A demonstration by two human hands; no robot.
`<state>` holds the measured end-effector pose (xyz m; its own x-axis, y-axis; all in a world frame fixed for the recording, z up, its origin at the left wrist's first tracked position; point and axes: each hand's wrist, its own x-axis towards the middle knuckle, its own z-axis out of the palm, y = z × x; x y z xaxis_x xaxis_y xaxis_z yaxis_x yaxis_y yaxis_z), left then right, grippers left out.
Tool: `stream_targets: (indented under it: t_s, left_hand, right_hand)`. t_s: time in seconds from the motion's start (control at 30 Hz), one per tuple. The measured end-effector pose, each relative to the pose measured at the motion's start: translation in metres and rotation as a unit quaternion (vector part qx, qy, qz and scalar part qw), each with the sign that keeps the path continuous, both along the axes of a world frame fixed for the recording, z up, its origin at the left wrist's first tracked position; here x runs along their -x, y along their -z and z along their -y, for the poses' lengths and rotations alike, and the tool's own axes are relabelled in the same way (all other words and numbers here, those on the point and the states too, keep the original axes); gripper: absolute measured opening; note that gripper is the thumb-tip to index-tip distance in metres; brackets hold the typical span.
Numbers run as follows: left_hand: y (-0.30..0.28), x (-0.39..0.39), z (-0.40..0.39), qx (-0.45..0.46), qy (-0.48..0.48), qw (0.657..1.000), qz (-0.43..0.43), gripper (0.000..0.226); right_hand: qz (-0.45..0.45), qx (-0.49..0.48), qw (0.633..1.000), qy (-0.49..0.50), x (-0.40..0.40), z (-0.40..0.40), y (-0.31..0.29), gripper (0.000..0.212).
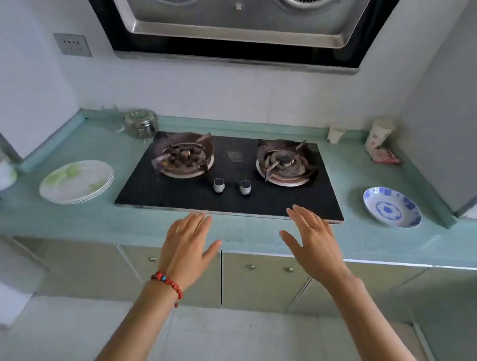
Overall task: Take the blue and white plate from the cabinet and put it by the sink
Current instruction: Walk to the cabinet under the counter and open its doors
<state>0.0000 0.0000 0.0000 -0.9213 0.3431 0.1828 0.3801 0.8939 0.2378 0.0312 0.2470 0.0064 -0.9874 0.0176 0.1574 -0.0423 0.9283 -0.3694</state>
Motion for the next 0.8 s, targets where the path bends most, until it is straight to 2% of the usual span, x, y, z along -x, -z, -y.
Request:
stream_targets:
  t_s: [0.07,0.13,0.23,0.4,0.53,0.8]
  left_hand:
    - [0.015,-0.014,0.008,0.011,-0.016,0.999,0.050,0.075]
    - [0.032,-0.034,0.019,0.017,-0.046,0.996,0.071,0.084]
    - [0.049,-0.056,0.038,0.007,-0.097,0.991,0.091,0.074]
    - [0.058,-0.095,0.070,-0.010,-0.178,0.977,0.120,0.081]
    - [0.069,-0.126,0.101,-0.024,-0.256,0.959,0.116,0.050]
    - [0.075,-0.193,0.185,-0.041,-0.402,0.907,0.121,0.055]
  right_hand:
    - [0.018,-0.005,1.000,-0.015,-0.007,0.003,0.012,0.050]
    - [0.048,-0.017,0.998,-0.033,-0.018,0.006,0.027,0.050]
    - [0.059,-0.030,0.996,-0.063,-0.023,0.016,0.040,0.049]
    - [0.060,-0.040,0.986,-0.148,-0.014,0.052,0.049,0.047]
    - [0.060,-0.048,0.969,-0.236,-0.012,0.100,0.054,0.045]
    - [0.035,-0.044,0.922,-0.383,-0.043,0.221,0.059,0.041]
